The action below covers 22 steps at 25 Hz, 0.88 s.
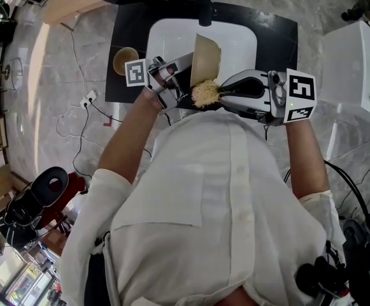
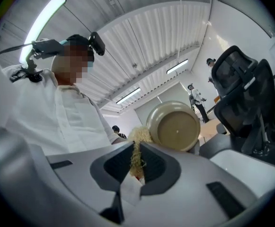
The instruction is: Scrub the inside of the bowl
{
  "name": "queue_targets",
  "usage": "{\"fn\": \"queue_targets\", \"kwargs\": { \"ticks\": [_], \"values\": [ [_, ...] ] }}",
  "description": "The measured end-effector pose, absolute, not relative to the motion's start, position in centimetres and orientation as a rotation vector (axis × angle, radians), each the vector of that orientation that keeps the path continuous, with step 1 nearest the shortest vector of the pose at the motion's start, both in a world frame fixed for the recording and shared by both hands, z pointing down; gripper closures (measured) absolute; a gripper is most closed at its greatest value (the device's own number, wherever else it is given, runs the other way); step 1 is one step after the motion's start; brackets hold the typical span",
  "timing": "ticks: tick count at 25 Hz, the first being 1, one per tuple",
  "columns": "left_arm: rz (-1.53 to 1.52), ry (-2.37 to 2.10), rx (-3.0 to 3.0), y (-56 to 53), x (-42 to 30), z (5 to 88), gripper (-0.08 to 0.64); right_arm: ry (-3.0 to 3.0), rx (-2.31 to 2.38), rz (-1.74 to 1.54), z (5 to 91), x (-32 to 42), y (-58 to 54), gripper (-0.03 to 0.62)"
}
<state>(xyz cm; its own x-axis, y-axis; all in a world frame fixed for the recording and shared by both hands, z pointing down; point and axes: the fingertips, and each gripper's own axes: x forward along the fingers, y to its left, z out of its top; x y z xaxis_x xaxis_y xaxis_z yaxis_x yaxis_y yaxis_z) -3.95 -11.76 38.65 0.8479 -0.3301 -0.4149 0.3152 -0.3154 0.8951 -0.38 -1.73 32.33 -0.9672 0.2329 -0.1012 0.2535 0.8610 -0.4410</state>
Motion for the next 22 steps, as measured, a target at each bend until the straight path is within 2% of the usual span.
{"fn": "queue_targets", "kwargs": {
  "ticks": [11,22],
  "values": [
    [-0.608,0.098,1.843,-9.5,-2.8,36.9,0.542,3.186,0.354,-0.698,36.3,-0.1,-2.2,0.558],
    [-0.482,0.073,1.942,-8.1,-2.2,38.2,0.541,3.300,0.076,-0.643,37.0,2.0,-5.9,0.558]
  ]
}}
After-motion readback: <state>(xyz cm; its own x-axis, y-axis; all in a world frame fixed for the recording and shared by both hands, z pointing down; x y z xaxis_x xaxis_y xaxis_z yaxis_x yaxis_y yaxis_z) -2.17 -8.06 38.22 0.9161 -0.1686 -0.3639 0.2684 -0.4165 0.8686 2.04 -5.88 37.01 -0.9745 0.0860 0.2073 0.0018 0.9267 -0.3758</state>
